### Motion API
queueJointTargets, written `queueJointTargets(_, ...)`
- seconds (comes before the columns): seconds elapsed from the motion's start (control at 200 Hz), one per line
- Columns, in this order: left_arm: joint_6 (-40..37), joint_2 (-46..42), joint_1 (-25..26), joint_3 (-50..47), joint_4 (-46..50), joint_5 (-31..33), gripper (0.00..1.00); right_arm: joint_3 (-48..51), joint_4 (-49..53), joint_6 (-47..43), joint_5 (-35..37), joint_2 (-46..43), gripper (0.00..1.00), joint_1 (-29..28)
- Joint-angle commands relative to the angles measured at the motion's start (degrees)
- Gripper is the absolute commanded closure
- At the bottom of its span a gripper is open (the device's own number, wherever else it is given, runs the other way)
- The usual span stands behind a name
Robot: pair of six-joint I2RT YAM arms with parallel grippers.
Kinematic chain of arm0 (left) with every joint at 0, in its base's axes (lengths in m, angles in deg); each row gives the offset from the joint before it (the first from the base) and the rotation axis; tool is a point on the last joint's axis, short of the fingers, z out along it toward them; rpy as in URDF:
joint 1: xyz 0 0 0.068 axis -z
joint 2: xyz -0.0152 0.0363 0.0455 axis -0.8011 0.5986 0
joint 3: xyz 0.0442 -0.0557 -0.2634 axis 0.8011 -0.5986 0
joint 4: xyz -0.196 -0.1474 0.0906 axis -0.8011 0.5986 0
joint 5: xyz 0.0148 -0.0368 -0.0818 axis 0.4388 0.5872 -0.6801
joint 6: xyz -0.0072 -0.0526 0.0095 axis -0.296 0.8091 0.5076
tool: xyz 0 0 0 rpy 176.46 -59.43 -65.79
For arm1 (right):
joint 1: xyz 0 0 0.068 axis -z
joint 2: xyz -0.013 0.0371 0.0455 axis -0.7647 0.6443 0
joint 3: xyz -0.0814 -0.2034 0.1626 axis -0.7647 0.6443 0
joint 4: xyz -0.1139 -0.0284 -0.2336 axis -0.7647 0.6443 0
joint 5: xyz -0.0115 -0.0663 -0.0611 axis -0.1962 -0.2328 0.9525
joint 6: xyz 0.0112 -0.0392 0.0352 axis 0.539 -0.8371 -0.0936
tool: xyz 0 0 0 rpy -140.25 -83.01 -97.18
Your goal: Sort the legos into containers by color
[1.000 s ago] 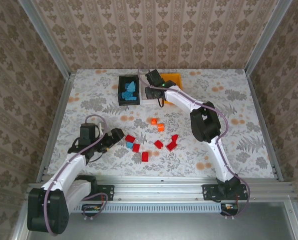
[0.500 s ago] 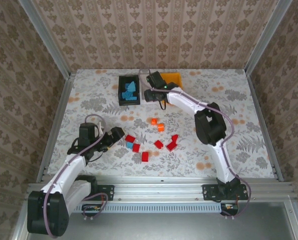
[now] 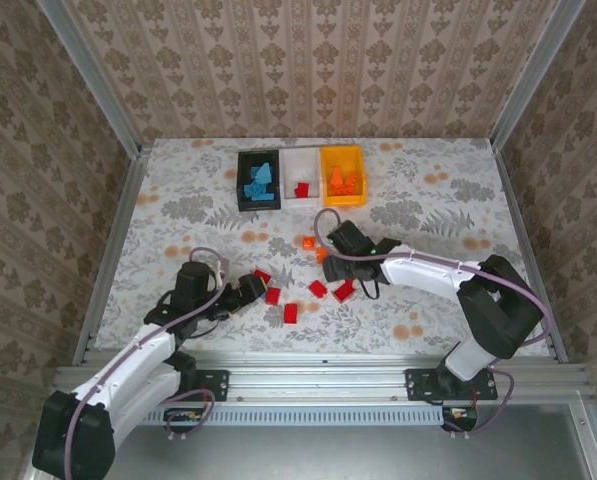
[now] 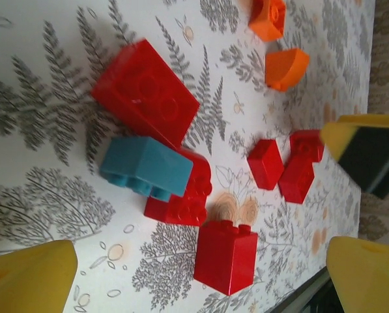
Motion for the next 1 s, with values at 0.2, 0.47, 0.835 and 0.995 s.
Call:
queueJointTargets(0.2, 4.48, -5.82, 6.68, -0.71, 0.26, 8.23, 0.0, 3.16, -6.75, 1.73, 2.57, 3.55, 0.34, -0.07)
queueJointTargets(0.47, 4.7, -13.39, 6.6, -1.43, 8.3, 11.33, 0.0, 2.16, -9.38, 2.08, 4.05, 4.78, 0.64, 0.28)
queueJointTargets(0.835, 4.19, -12.41, 1.78, 0.37, 10.04, 11.23, 0.0, -10.58, -8.27, -1.23, 5.15, 7.51, 0.67, 0.99)
queueJointTargets(0.995, 1.77, -9.74, -6.21, 2.69, 10.09, 6.03, 0.0, -27.22, -5.11, -4.02, 5.66, 17.29, 0.67, 1.81)
